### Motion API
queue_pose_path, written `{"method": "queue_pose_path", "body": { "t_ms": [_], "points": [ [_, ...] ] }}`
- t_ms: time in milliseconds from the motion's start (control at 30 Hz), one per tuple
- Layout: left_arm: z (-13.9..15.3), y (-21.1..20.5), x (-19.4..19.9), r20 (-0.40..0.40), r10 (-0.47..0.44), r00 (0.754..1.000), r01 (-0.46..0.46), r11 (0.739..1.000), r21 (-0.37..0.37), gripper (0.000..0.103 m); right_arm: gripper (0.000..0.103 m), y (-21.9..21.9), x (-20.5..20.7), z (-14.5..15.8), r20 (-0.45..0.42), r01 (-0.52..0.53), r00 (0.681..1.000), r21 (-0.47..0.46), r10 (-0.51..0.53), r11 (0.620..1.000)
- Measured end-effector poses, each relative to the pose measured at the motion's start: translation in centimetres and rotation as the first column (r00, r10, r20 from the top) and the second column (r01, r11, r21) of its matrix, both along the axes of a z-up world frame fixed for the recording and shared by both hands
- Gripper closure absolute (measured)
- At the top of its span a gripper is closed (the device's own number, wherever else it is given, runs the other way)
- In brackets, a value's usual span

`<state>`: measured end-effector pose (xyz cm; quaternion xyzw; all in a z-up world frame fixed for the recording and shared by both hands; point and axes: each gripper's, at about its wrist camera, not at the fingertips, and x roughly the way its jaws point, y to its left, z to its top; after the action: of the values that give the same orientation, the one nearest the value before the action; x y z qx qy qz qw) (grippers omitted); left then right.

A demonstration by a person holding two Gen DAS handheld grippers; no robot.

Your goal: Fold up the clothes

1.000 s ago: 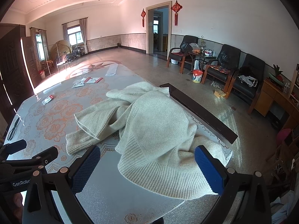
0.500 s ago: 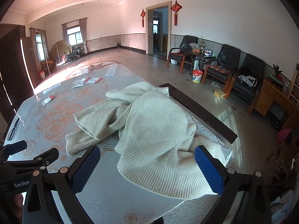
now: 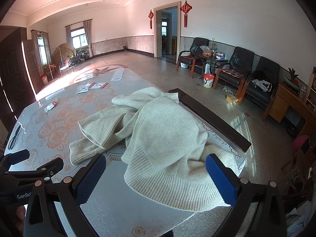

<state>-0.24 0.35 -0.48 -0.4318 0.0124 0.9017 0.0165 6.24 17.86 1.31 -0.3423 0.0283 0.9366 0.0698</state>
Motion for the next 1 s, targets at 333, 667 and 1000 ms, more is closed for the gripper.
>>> {"method": "queue_pose_path", "body": {
  "t_ms": [333,667,1000],
  "points": [
    [-0.1,0.4,-0.6,0.005,-0.007,1.0,0.007,1.0,0.0,0.0,0.0,0.4,-0.3,0.1,-0.007,0.001,1.0,-0.015,-0.002,1.0],
    [-0.4,0.9,-1.5,0.02,-0.035,0.999,0.035,0.999,0.005,0.0,0.0,0.9,-0.9,0.1,-0.005,-0.001,1.0,-0.033,0.0,0.999],
    [-0.3,1.3,-1.5,0.014,-0.043,0.999,0.043,0.999,-0.001,0.0,0.0,1.3,-0.9,0.4,-0.007,-0.016,1.0,-0.032,0.016,0.999]
  ]
}}
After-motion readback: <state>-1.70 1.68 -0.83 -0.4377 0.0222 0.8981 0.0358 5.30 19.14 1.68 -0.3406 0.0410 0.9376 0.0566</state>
